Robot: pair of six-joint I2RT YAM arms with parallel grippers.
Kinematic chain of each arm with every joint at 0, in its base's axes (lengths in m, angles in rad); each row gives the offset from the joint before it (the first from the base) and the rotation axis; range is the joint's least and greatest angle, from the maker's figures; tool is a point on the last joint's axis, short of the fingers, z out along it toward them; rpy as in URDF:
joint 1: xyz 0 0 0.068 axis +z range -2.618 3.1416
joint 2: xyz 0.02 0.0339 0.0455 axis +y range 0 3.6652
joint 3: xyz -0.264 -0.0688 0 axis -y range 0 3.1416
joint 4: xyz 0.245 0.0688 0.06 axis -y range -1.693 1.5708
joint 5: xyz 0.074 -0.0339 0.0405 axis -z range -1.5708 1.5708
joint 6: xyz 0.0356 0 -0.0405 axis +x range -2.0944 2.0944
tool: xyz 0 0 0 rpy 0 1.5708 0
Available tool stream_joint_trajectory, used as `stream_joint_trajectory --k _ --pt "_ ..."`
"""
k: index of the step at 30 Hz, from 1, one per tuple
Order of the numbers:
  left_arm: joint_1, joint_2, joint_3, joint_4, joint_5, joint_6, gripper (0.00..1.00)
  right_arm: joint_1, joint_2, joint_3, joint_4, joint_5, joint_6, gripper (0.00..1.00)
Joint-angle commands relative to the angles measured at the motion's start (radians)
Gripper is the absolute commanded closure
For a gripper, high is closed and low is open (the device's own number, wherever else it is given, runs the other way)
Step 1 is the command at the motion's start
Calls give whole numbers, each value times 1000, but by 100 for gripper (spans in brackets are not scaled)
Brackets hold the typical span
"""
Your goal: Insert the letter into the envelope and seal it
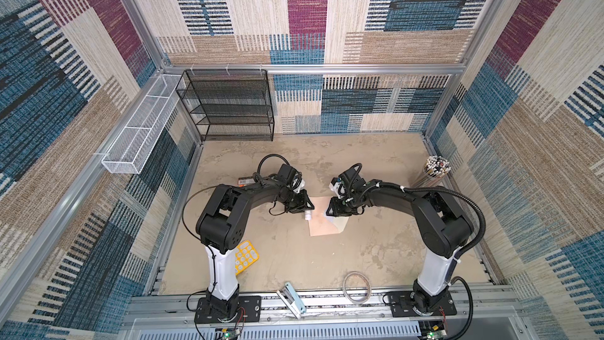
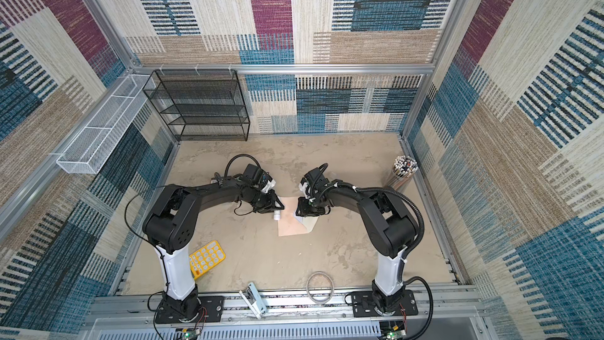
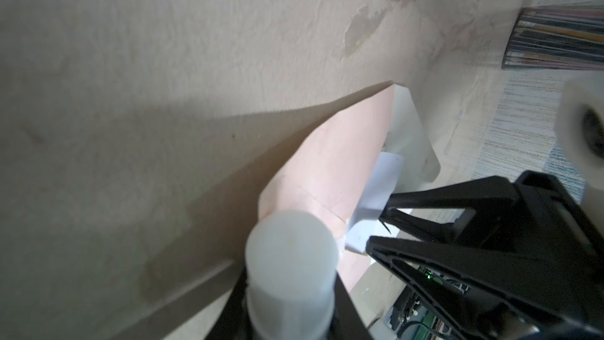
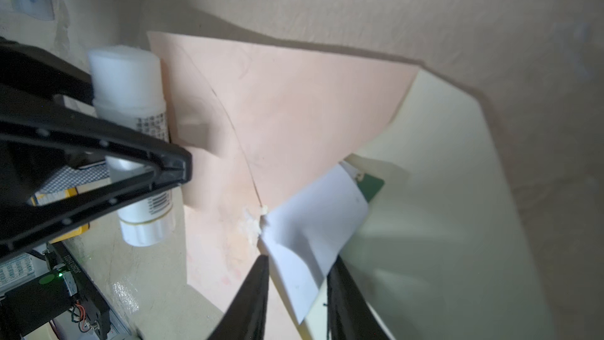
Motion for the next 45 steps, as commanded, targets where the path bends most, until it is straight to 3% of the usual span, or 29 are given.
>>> stream_joint_trajectory --k 1,12,23,34,45 --pt "1 -7 -4 -42 -36 31 100 1 -26 -4 -29 37 7 62" --pt "0 -102 -31 -59 -10 31 98 1 -74 -12 -80 81 14 55" --pt "-5 -164 -184 -14 50 7 100 2 -48 -31 -48 35 33 79" --pt "-45 -81 -183 31 65 -10 100 4 -29 -34 -38 17 35 91" --pt "-46 -65 -181 35 54 -9 100 5 -6 -46 8 -37 56 97"
